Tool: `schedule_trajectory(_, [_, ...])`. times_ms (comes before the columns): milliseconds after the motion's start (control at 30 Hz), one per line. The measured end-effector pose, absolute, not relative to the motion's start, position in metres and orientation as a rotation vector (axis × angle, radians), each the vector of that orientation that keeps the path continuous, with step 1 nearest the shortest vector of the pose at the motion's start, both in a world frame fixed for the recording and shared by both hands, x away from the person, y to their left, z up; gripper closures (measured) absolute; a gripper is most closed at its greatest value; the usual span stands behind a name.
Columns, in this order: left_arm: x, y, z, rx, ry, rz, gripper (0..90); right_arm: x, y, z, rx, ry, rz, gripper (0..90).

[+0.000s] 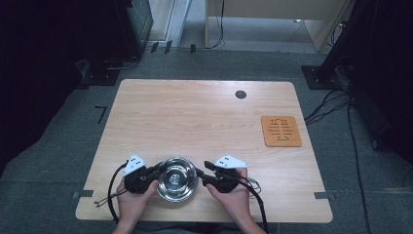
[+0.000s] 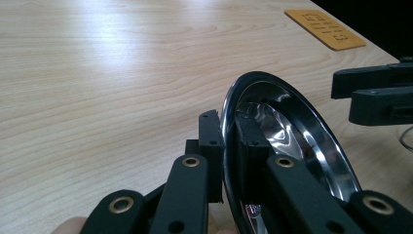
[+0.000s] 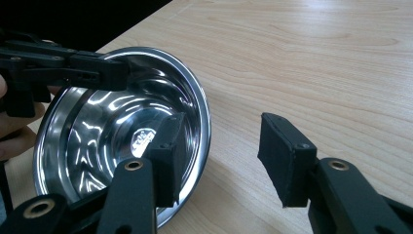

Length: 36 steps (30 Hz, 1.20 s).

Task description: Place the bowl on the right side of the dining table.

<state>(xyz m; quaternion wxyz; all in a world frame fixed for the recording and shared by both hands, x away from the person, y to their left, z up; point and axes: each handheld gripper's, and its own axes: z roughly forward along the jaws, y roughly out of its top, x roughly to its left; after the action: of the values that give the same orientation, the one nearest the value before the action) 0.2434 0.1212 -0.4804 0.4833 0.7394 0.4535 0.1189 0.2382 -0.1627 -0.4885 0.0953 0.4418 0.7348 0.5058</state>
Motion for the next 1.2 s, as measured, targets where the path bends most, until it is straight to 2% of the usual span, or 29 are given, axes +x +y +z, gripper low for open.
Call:
schedule_trajectory(167, [0.241, 0.120, -0.478, 1.773, 1.085, 0.285, 84.4, 0.238, -0.162, -0.490, 1.315, 2.172, 1.516, 54.1])
schedule_trajectory(500, [0.239, 0.123, -0.477, 1.703, 1.057, 0.248, 84.4, 0.236, -0.158, -0.496, 1.366, 2.209, 1.593, 65.6])
schedule_trajectory(800, [0.236, 0.116, -0.479, 1.716, 1.040, 0.273, 84.2, 0.234, -0.154, -0.499, 1.409, 2.220, 1.558, 77.7])
schedule_trajectory(1200, [0.233, 0.109, -0.482, 1.736, 1.006, 0.283, 83.9, 0.232, -0.158, -0.498, 1.506, 2.155, 1.539, 84.6])
